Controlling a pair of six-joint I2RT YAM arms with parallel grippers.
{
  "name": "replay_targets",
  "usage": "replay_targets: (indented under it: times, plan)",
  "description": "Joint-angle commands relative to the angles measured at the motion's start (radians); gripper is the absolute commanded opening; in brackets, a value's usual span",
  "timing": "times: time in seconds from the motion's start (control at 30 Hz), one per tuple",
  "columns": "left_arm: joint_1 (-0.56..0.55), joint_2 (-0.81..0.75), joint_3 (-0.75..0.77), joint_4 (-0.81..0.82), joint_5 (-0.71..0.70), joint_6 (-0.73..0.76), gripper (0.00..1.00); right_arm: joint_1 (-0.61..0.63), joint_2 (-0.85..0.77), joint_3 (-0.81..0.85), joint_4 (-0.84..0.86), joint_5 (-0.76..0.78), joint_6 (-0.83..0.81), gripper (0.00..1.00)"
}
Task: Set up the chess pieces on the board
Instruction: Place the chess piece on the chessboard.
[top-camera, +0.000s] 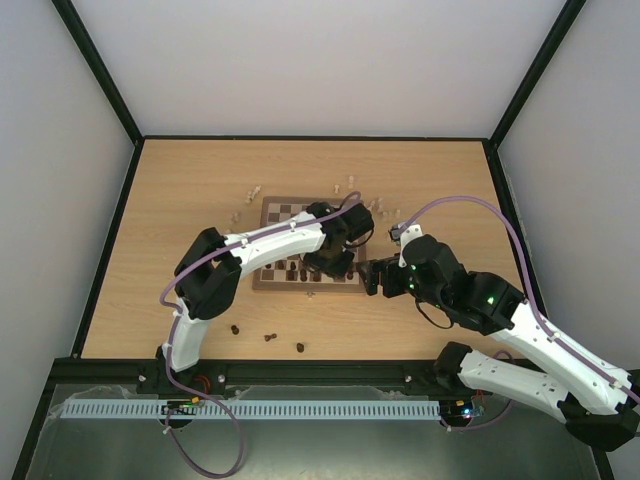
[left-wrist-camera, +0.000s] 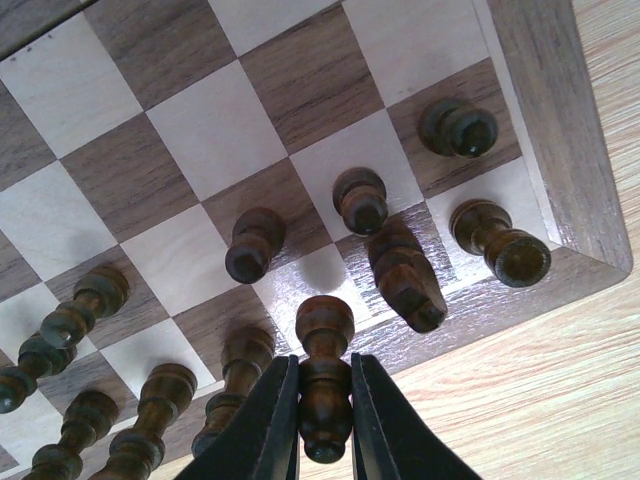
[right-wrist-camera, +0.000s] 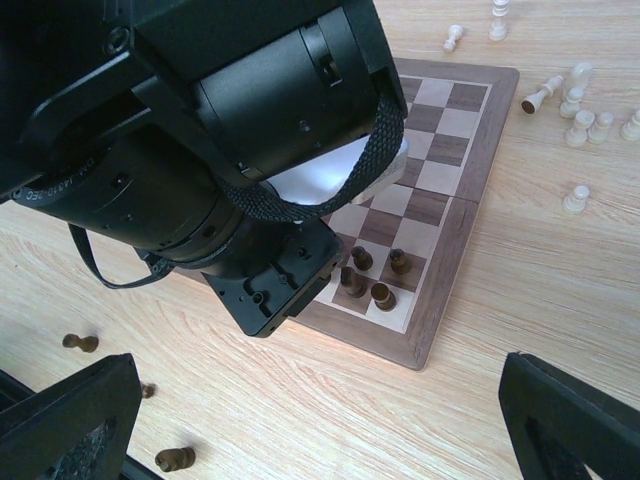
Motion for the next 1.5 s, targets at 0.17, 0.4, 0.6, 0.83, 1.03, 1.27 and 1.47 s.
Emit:
replay_targets:
  times: [0.17, 0.4, 0.6, 0.83, 1.03, 1.27, 1.47]
  plan:
    - [0.013, 0.016, -0.052, 0.008, 0.004, 0.012, 0.09, -0.004, -0.014, -0.015, -0.025, 0.0, -0.011, 0.99]
    - [0.016, 0.019, -0.051, 0.014, 0.008, 0.016, 0.09, -0.005, -0.011, -0.017, -0.023, -0.001, -0.013, 0.99]
    - [0.017, 0.02, -0.045, 0.017, 0.012, 0.017, 0.1, -0.003, -0.012, -0.017, -0.023, -0.002, -0.013, 0.99]
    - [0.015, 0.022, -0.045, 0.012, 0.016, 0.016, 0.13, -0.004, -0.011, -0.019, -0.023, -0.003, -0.014, 0.99]
    - [0.011, 0.029, -0.04, 0.011, 0.018, 0.016, 0.14, -0.004, -0.011, -0.021, -0.021, -0.005, -0.015, 0.99]
    - [0.002, 0.037, -0.032, 0.008, 0.019, 0.013, 0.15, -0.004, -0.013, -0.022, -0.019, -0.005, -0.016, 0.99]
    - [-0.001, 0.044, -0.019, 0.001, 0.017, 0.012, 0.17, -0.004, -0.016, -0.023, -0.019, -0.004, -0.016, 0.99]
